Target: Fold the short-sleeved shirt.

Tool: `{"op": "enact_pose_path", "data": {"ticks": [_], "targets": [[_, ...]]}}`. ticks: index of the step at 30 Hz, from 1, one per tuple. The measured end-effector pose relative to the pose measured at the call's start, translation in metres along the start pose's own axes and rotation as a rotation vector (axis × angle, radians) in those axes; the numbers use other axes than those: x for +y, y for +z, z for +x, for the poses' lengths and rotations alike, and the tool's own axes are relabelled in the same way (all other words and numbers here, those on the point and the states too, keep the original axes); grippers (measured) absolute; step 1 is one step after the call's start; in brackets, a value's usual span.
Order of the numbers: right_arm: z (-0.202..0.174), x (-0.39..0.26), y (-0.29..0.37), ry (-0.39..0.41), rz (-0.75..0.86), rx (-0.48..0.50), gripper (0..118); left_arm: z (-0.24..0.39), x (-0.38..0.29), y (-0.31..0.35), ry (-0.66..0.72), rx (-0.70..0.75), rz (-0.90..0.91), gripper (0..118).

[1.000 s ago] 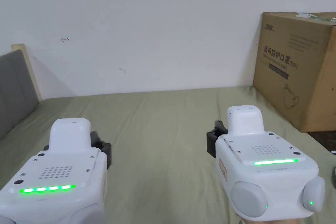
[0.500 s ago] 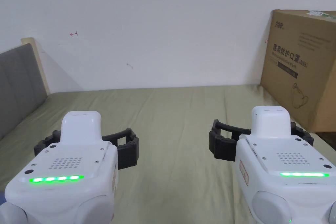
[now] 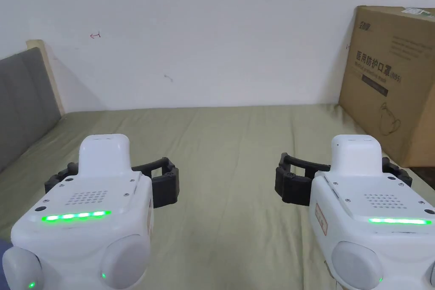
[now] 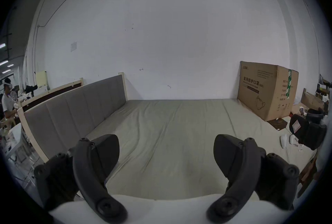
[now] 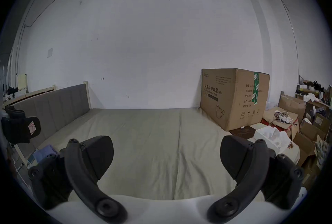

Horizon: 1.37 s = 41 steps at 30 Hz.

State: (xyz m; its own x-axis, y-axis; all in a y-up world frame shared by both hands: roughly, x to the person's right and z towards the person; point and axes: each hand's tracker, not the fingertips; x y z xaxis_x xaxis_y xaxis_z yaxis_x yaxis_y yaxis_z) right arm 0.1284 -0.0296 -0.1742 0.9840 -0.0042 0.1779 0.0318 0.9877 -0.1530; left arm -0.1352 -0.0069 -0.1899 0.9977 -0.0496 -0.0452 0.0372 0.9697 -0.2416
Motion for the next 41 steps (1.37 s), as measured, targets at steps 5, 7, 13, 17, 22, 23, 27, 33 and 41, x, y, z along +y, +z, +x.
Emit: {"op": "enact_pose_path", "data": {"ticks": [5,7,13,17,22,23,27,33,41], "targets": [[-0.002,-0.001,-0.001,-0.004,-0.004,0.005,117,0.004,-0.002,0.001,-0.035,0.005,0.016,109],[-0.003,-0.001,-0.002,0.003,-0.004,0.004,117,0.005,-0.001,0.002,-0.048,0.003,0.024,109],[-0.005,0.0,-0.003,0.01,-0.008,0.007,117,0.007,-0.001,0.006,-0.035,-0.014,0.037,109],[-0.006,0.0,-0.002,0.025,-0.007,-0.001,117,0.009,-0.001,0.006,-0.041,-0.018,0.033,109],[-0.006,0.001,-0.002,0.018,-0.008,0.005,117,0.01,-0.003,0.004,-0.055,-0.011,0.031,109],[-0.006,0.001,-0.002,0.017,-0.008,0.005,117,0.009,-0.003,0.003,-0.057,-0.012,0.032,109],[-0.006,0.001,-0.003,0.009,-0.018,0.004,117,0.008,-0.004,0.004,-0.06,-0.02,0.042,109],[-0.006,0.0,-0.002,0.004,-0.02,0.01,117,0.008,-0.004,0.004,-0.059,-0.039,0.042,109],[-0.005,-0.001,-0.002,0.002,-0.024,0.004,117,0.0,-0.006,0.008,-0.024,-0.125,0.076,109]]}}
